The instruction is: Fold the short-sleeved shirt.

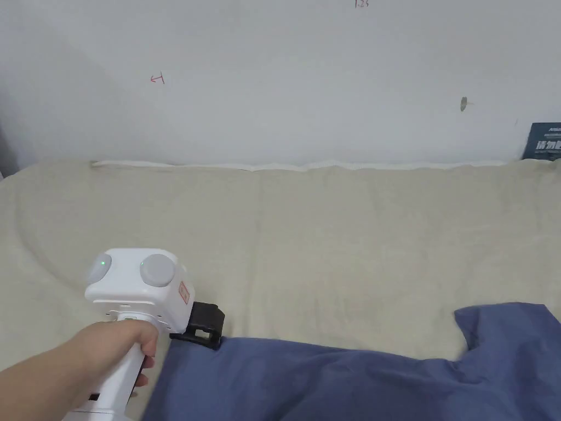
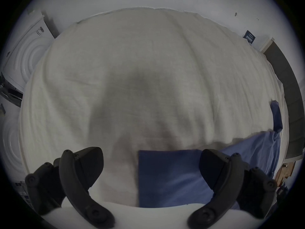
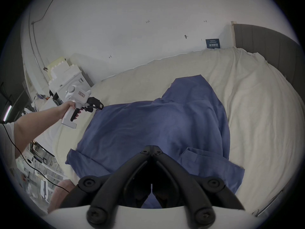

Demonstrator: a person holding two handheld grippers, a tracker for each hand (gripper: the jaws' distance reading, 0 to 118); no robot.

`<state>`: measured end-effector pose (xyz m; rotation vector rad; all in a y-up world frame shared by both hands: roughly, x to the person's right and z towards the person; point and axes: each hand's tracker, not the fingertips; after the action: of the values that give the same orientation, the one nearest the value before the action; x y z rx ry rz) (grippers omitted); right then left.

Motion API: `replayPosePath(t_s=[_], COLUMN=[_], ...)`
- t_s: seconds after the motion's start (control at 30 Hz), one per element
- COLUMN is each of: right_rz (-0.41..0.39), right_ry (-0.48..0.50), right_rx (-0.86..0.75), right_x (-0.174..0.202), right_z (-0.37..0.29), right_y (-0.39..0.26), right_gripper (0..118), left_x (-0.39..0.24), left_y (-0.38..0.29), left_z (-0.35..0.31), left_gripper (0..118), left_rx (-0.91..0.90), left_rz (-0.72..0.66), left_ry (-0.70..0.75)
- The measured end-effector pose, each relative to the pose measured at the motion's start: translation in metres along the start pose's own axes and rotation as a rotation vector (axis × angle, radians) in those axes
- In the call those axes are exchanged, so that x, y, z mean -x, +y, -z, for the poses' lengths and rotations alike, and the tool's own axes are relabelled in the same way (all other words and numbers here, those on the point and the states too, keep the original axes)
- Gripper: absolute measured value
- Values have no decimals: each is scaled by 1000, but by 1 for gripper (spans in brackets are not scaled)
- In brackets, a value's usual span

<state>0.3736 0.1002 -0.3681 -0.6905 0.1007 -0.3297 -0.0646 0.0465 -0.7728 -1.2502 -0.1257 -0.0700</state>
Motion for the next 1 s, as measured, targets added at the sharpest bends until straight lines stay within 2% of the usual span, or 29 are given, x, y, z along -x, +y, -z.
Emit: replayPosePath(t_s=[0.13,0.17,0.23,0.27,0.3,0.47,0.57,0.7,0.73,0.83,0.87,0.9,0.93,0.97,1.0], right_rz=[-23,-25,-34,-40,-41,-17,21,175,211,214,196,166,177,186,192], right_ry=[4,9,-1,-13,-19,-16,-87,-114,-121,-157,-174,-197,-212,-244,-283], right_rx=[-6,-7,-29,-41,-46,-138,-167,7,112,206,215,275,344,403,423], right_x=[3,4,5,5,5,-12,-44,-93,-107,-121,-123,-127,-135,-138,-140], right_z=[1,1,2,0,-1,-7,3,54,77,115,125,139,152,163,171], right_y=[1,1,-1,-2,-1,25,72,147,166,191,195,201,202,199,195], right_gripper=[0,0,0,0,0,0,0,0,0,0,6,46,90,117,112], left_x=[-14,-16,-18,-18,-16,-13,-10,-13,-14,-11,-9,-8,-7,-7,-6], left_y=[-5,-6,-7,-8,-6,-11,-13,-18,-20,-22,-23,-25,-27,-28,-30], left_z=[6,3,-1,-5,-10,-26,-36,-48,-53,-57,-58,-59,-60,-62,-63], left_gripper=[98,90,66,46,2,2,2,2,2,2,2,2,2,2,2], left_rx=[-6,-19,-25,-38,-44,-59,-76,-87,-102,-102,-102,-104,-103,-100,-96], left_rz=[28,47,29,7,6,17,0,0,29,47,48,52,56,59,61], left_ry=[21,47,41,62,53,16,-1,-7,17,34,33,36,42,46,48])
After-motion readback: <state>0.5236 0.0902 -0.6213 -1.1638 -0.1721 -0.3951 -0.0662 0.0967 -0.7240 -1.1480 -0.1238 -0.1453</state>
